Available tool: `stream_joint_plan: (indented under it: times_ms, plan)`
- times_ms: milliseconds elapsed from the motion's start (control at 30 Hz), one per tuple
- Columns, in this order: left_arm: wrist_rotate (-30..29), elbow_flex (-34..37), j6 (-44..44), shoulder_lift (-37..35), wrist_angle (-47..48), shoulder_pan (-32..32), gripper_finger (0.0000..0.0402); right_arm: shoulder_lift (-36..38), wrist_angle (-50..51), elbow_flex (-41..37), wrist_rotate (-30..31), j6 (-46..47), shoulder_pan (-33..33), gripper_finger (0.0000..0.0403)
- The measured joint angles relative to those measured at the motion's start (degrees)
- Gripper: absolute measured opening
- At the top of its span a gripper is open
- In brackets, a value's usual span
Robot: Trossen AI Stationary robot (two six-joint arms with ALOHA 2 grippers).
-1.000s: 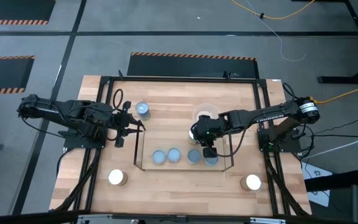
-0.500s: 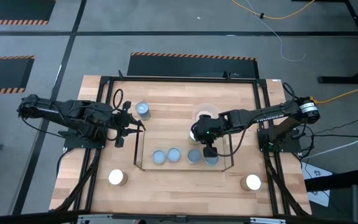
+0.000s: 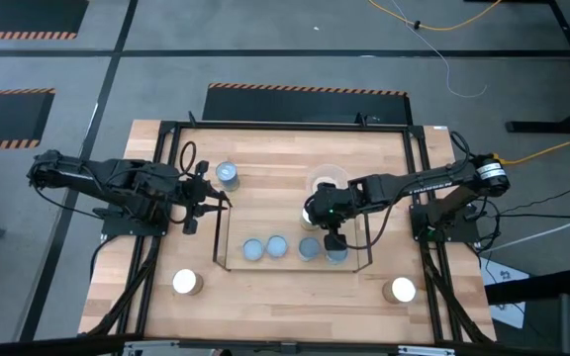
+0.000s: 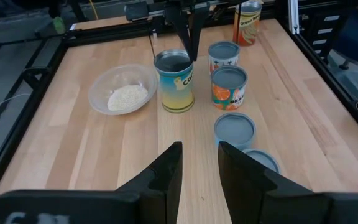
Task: Pick and place cans onto a shelf
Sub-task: Put the canned carrots on the shelf
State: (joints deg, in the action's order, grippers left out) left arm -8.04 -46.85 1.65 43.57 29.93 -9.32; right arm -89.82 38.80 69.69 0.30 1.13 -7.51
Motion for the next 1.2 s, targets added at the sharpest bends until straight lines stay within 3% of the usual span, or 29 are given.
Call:
stream_joint_plan:
  times_ms: [767,1200]
  plan:
    - [0.0,0.0,0.0,0.0,0.1,0.0,0.0096,3.6,11.8,0.0,-0.1,3.2,0.0,0.0002]
    - [0.0,0.0,0.0,0.0,0.0,0.0,0.0096,4.8,14.3,0.0,-3.5,3.6,-0.2,0.0002]
